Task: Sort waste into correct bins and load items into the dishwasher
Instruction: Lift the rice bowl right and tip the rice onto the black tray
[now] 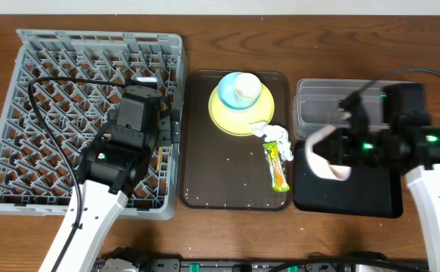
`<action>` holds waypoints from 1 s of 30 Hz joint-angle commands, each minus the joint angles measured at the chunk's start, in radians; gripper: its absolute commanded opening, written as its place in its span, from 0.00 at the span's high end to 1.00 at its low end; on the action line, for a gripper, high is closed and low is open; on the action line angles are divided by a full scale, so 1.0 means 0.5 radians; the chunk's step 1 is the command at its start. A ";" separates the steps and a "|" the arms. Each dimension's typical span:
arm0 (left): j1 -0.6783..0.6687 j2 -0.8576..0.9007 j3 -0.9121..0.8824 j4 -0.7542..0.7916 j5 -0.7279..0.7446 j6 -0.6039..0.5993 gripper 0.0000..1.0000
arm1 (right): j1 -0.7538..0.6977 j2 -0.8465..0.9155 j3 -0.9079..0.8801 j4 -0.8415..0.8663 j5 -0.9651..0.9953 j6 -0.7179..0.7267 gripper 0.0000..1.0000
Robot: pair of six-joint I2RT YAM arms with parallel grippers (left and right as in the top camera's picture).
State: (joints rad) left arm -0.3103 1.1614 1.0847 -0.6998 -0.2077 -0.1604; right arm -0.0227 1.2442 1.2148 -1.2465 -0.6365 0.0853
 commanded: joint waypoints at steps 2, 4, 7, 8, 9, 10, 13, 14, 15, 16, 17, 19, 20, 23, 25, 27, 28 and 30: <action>0.003 0.004 0.011 -0.001 0.011 -0.018 0.07 | -0.243 -0.032 -0.028 -0.076 -0.131 -0.314 0.99; 0.003 0.004 0.011 -0.001 0.011 -0.018 0.08 | -0.337 -0.034 -0.084 -0.082 -0.240 -0.386 0.99; 0.003 0.004 0.011 -0.001 0.011 -0.018 0.07 | -0.509 -0.033 -0.222 -0.077 -0.530 -0.533 0.99; 0.003 0.004 0.011 -0.001 0.011 -0.018 0.08 | -0.575 -0.033 -0.280 -0.065 -0.630 -0.582 0.99; 0.003 0.004 0.011 -0.001 0.011 -0.018 0.08 | -0.632 -0.033 -0.333 -0.050 -0.705 -0.616 0.99; 0.003 0.004 0.011 -0.001 0.011 -0.018 0.08 | -0.688 -0.033 -0.383 -0.031 -0.763 -0.641 0.99; 0.003 0.004 0.011 -0.001 0.011 -0.018 0.07 | -0.904 -0.033 -0.575 0.085 -0.864 -0.668 0.99; 0.003 0.004 0.011 -0.001 0.011 -0.018 0.08 | -0.969 -0.033 -0.631 0.129 -0.874 -0.669 0.99; 0.003 0.004 0.011 -0.001 0.011 -0.018 0.07 | -1.032 -0.033 -0.685 0.172 -0.885 -0.684 0.99; 0.003 0.004 0.011 -0.001 0.011 -0.018 0.08 | -1.112 -0.031 -0.748 0.213 -0.916 -0.730 0.99; 0.003 0.004 0.011 -0.001 0.011 -0.018 0.07 | -1.175 -0.031 -0.799 0.246 -0.959 -0.783 0.99; 0.003 0.004 0.011 -0.001 0.011 -0.018 0.07 | -1.302 -0.031 -0.896 0.285 -1.052 -0.880 0.99; 0.003 0.004 0.011 -0.001 0.011 -0.018 0.07 | -1.371 -0.031 -0.950 0.305 -1.108 -0.917 0.99; 0.003 0.004 0.011 -0.001 0.011 -0.018 0.08 | -1.531 -0.031 -1.080 0.382 -1.241 -0.921 0.99; 0.003 0.004 0.011 -0.001 0.011 -0.018 0.08 | -1.605 -0.031 -1.161 0.455 -1.351 -0.921 0.99; 0.003 0.004 0.011 -0.001 0.011 -0.018 0.08 | -1.632 -0.029 -1.252 0.543 -1.477 -0.920 0.99; 0.003 0.004 0.011 -0.001 0.011 -0.018 0.08 | -1.631 -0.027 -1.286 0.575 -1.525 -0.920 0.99; 0.003 0.004 0.011 -0.001 0.011 -0.018 0.08 | -1.630 -0.025 -1.337 0.630 -1.597 -0.920 0.99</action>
State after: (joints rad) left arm -0.3103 1.1614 1.0847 -0.6994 -0.2077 -0.1604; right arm -0.8284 1.2404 0.5812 -0.9585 -1.2690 -0.3458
